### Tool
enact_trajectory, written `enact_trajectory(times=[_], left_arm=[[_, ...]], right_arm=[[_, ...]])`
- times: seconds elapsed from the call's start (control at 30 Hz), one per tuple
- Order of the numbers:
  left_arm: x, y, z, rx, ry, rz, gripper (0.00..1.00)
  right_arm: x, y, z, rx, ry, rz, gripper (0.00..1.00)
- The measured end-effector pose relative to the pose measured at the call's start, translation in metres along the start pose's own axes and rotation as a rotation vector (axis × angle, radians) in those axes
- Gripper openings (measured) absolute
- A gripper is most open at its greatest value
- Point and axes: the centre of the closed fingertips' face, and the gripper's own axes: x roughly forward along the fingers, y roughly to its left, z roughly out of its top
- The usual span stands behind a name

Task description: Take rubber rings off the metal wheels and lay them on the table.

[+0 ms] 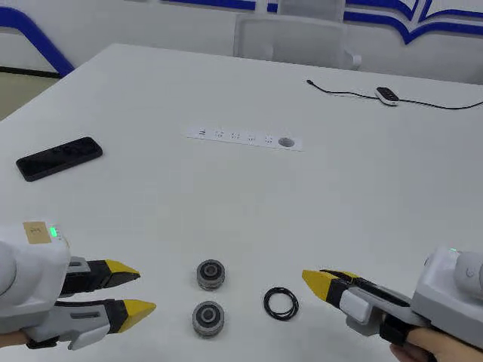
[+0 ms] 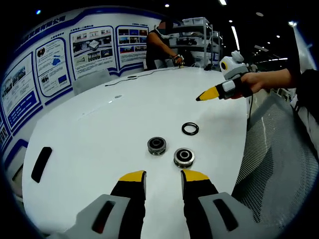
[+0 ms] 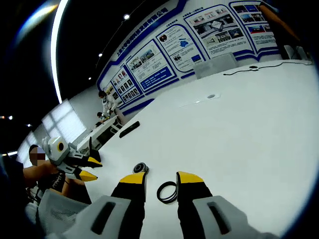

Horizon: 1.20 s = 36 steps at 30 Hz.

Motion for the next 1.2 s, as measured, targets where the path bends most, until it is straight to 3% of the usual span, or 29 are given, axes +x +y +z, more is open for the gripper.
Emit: enact_trajectory(times=[0.1, 0.33, 0.53, 0.9, 1.07, 1.2], left_arm=[[-0.002, -0.008, 0.0, 0.022, -0.011, -0.008, 0.3], [-0.003, -0.008, 0.0, 0.001, -0.046, 0.012, 0.33], [0.0, -0.016, -0.008, -0.021, -0.052, 0.003, 0.4], [-0.001, -0.022, -0.018, -0.086, -0.065, 0.024, 0.63], [-0.001, -0.024, -0.017, -0.097, -0.077, 0.011, 0.68], [0.001, -0.022, -0.013, -0.107, -0.091, 0.043, 0.72]], right_arm=[[-0.007, -0.001, -0.007, -0.086, 0.027, 0.002, 0.33], [-0.021, -0.006, -0.022, -0.164, 0.071, -0.005, 0.36], [-0.029, -0.01, -0.032, -0.177, 0.093, -0.001, 0.4], [-0.034, -0.017, -0.042, -0.254, 0.148, 0.002, 0.44], [-0.034, -0.018, -0.041, -0.259, 0.149, 0.009, 0.47], [-0.034, -0.019, -0.042, -0.284, 0.168, 0.017, 0.49]])
